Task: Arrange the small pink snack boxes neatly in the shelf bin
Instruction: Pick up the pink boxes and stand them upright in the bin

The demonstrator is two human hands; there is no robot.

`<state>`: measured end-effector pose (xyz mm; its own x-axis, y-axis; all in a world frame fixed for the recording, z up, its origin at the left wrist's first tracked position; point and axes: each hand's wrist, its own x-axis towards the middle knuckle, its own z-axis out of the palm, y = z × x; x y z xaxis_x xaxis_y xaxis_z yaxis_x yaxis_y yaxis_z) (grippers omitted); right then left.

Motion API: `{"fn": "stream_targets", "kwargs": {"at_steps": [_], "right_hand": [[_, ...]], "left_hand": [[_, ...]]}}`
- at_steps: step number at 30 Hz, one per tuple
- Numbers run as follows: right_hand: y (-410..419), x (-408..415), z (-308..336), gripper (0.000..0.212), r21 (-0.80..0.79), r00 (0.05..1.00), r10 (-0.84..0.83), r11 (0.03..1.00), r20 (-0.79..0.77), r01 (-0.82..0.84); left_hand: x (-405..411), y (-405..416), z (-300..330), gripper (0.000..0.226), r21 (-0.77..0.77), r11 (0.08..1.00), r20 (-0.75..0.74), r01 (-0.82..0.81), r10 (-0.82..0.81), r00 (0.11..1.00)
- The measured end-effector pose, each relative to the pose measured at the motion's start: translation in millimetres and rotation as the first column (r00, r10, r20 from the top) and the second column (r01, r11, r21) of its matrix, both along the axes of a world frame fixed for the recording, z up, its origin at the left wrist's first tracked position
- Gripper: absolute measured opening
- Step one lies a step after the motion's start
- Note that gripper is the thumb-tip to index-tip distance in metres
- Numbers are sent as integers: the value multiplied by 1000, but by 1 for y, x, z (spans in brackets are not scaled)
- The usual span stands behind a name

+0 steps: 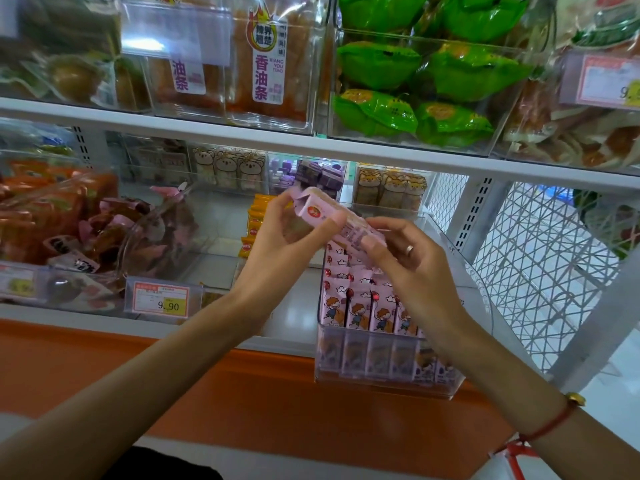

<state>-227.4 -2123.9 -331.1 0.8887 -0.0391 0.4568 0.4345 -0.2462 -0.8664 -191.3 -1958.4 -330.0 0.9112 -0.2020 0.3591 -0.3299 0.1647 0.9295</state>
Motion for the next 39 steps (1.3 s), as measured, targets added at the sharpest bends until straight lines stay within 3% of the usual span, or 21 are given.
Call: {"fn": "stream_targets", "kwargs": {"at_steps": [3, 7, 10, 14, 20, 22, 25, 28, 32, 34, 39], "right_hand": [[-5, 3, -1, 31, 101, 990, 49, 994, -130, -36], [-5, 2, 1, 59, 203, 979, 103, 977, -177, -66], [-4, 2, 1, 49, 214, 990, 23, 977, -136, 7], [-9, 8, 1, 46, 371, 972, 49, 928, -230, 41], [-15, 14, -5, 36, 309, 963, 63, 951, -263, 22], [-14, 19, -7, 38, 216, 963, 28, 976, -267, 31], [-14, 33, -14, 31, -167, 966, -186, 973, -180, 156], [-13, 52, -22, 27, -518, 957, -289, 814, 35, 264], [-9, 72, -36, 39, -841, 961, -273, 513, 33, 174], [-8, 73, -40, 41, -885, 968, -249, 448, 11, 125], [-18, 58, -44, 36, -849, 980, -194, 511, 38, 134]], "left_hand": [[0, 3, 2, 59, -87, 993, -29, 85, -88, 996], [-1, 0, 1, 48, -157, 986, -85, -48, 35, 996], [-1, -2, 1, 56, -122, 986, -114, -112, 98, 989], [-4, -4, 2, 51, -1, 997, -20, -79, 79, 997], [-5, -4, 1, 47, 48, 992, 51, -113, 110, 993], [-4, -4, 3, 30, 26, 989, 106, -148, 145, 984], [0, -1, 5, 24, -24, 973, 217, -229, 228, 949], [6, 2, 3, 28, -1, 962, 296, -274, 262, 919], [17, 3, -4, 36, 90, 961, 356, -262, 215, 909], [22, 2, -5, 37, 137, 958, 385, -252, 183, 904], [39, -2, -6, 38, 346, 883, 482, -318, 124, 867]]}}
